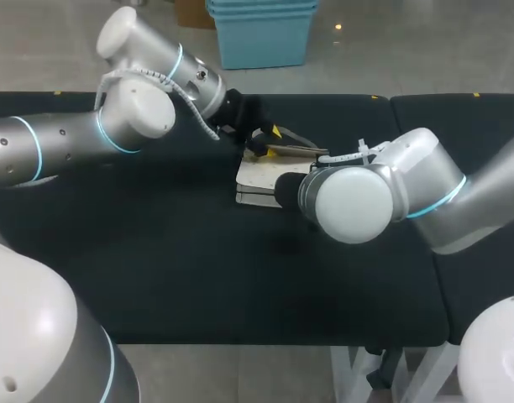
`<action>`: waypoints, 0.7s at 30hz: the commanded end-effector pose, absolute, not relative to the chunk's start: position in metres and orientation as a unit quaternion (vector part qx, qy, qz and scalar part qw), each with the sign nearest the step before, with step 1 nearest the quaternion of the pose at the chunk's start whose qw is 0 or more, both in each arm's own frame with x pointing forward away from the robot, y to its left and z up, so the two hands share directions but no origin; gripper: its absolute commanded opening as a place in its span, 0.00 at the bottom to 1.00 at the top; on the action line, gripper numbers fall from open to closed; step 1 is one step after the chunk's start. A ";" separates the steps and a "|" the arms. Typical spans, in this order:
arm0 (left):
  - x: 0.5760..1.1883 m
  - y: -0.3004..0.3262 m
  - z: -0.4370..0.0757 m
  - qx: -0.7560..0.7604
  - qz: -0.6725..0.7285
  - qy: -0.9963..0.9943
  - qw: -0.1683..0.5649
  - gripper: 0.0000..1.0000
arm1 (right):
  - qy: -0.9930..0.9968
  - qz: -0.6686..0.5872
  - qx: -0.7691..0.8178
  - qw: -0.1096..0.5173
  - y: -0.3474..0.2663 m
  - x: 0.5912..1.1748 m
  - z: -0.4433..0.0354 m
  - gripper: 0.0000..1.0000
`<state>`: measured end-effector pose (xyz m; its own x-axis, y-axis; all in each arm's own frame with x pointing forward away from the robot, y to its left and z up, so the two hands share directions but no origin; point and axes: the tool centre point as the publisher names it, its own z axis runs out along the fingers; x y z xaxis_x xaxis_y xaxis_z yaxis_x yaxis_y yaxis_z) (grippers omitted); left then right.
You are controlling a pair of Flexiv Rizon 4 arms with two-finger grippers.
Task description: Pick up the bag, open it, inspect its contents, close it, and place it on the opposite side
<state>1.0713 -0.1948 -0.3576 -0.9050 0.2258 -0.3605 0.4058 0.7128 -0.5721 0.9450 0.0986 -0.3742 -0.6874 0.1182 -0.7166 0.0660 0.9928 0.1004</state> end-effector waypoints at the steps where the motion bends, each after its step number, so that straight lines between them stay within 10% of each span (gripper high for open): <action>1: 1.078 -0.201 -0.363 0.175 -0.335 0.917 0.127 0.47 | 0.913 0.039 0.048 0.404 0.096 0.942 -0.378 0.00; 7: 1.081 -0.203 -0.367 0.171 -0.331 0.920 0.120 0.40 | 0.913 0.039 0.048 0.404 0.096 0.942 -0.378 0.00; 10: 1.082 -0.204 -0.368 0.167 -0.327 0.923 0.116 0.00 | 0.913 0.039 0.048 0.404 0.096 0.942 -0.378 0.00; 21: 1.083 -0.202 -0.370 0.156 -0.330 0.924 0.109 0.00 | 0.913 0.039 0.048 0.404 0.096 0.942 -0.378 0.00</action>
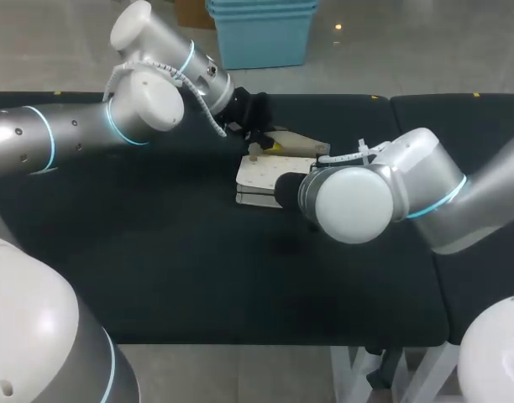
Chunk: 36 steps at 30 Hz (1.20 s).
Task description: Pick up the bag, open it, inspect its contents, close it, and place it on the opposite side
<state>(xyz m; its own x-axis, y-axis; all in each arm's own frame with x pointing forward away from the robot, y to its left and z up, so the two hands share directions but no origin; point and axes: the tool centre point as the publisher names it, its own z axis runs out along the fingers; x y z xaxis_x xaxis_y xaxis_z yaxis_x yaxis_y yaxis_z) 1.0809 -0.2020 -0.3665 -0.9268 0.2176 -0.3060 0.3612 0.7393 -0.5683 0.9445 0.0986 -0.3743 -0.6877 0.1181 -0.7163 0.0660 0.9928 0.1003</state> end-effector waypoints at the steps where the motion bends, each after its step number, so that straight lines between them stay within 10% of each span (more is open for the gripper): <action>1: 1.083 -0.201 -0.370 0.155 -0.332 0.924 0.107 0.00 | 0.913 0.039 0.048 0.404 0.096 0.942 -0.378 0.00; 3: 1.084 -0.201 -0.369 0.152 -0.334 0.924 0.104 0.00 | 0.913 0.040 0.047 0.404 0.096 0.941 -0.373 0.00; 5: 1.084 -0.201 -0.368 0.147 -0.335 0.925 0.097 0.00 | 0.915 0.049 0.045 0.399 0.097 0.940 -0.369 0.49; 6: 1.084 -0.201 -0.368 0.147 -0.335 0.925 0.097 0.00 | 0.914 0.049 0.045 0.400 0.097 0.939 -0.364 1.00; 27: 1.082 -0.199 -0.364 0.146 -0.339 0.924 0.101 0.00 | 0.924 0.063 0.029 0.377 0.097 0.900 -0.285 1.00; 29: 1.078 -0.196 -0.355 0.149 -0.348 0.920 0.104 0.00 | 0.924 0.061 0.025 0.376 0.098 0.901 -0.281 0.46; 33: 1.070 -0.190 -0.334 0.155 -0.354 0.914 0.120 0.00 | 0.929 0.065 0.016 0.364 0.100 0.903 -0.275 0.02; 36: 1.063 -0.186 -0.320 0.156 -0.352 0.914 0.131 0.00 | 0.934 0.065 0.011 0.351 0.101 0.905 -0.273 0.00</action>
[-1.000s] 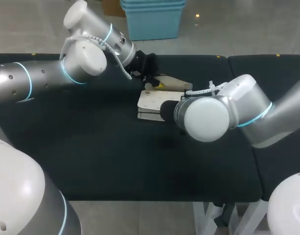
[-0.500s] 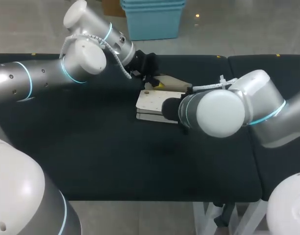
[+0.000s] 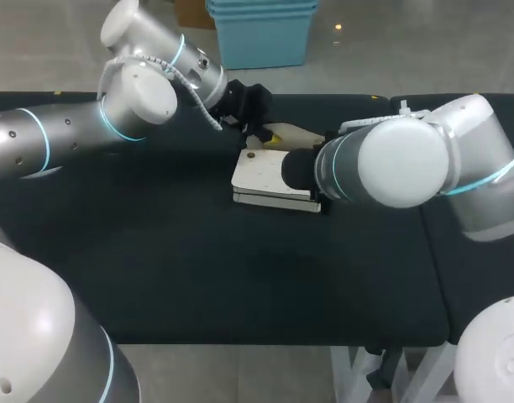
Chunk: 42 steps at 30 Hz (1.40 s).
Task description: Pick up the bag, open it, inspect its contents, close it, and place it on the opposite side
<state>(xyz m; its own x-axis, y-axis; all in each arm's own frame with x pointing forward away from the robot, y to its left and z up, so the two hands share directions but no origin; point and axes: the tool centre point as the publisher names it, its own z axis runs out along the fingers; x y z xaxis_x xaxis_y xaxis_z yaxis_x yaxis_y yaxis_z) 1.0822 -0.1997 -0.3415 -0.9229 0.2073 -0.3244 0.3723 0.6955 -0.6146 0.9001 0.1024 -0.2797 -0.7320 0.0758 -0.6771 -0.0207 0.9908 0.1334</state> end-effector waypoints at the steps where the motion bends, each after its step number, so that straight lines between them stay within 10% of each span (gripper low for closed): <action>1: 1.061 -0.185 -0.315 0.156 -0.351 0.914 0.132 0.00 | 0.935 0.065 0.009 0.348 0.102 0.905 -0.272 0.00; 42: 1.033 -0.179 -0.243 0.115 -0.347 0.919 0.144 0.00 | 0.962 0.104 -0.018 0.252 0.119 0.964 -0.226 0.00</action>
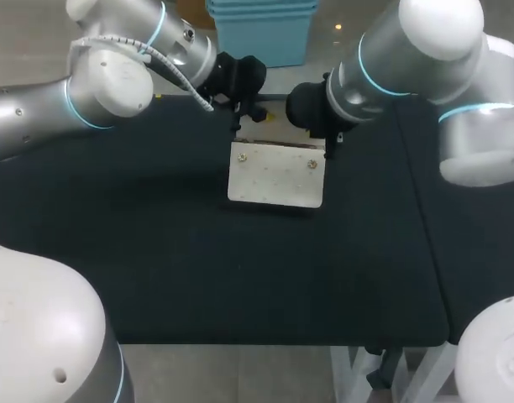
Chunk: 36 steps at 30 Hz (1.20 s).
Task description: Pick up the bag, open it, inspect its contents, close it, and place it on the opposite side
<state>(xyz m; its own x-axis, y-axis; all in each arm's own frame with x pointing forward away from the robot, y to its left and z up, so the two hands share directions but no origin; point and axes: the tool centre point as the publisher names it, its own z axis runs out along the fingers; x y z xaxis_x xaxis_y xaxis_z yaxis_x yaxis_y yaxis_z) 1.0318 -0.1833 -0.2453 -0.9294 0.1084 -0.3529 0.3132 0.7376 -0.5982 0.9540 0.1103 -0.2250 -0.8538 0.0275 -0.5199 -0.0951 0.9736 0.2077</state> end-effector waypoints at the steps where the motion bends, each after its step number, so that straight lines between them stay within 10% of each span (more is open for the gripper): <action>1: 1.034 -0.179 -0.242 0.116 -0.351 0.919 0.137 0.00 | 0.962 0.104 -0.018 0.251 0.119 0.966 -0.227 0.00; 36: 1.038 -0.192 -0.229 0.097 -0.371 0.918 0.107 0.00 | 0.965 0.080 -0.037 0.245 0.126 0.978 -0.292 0.00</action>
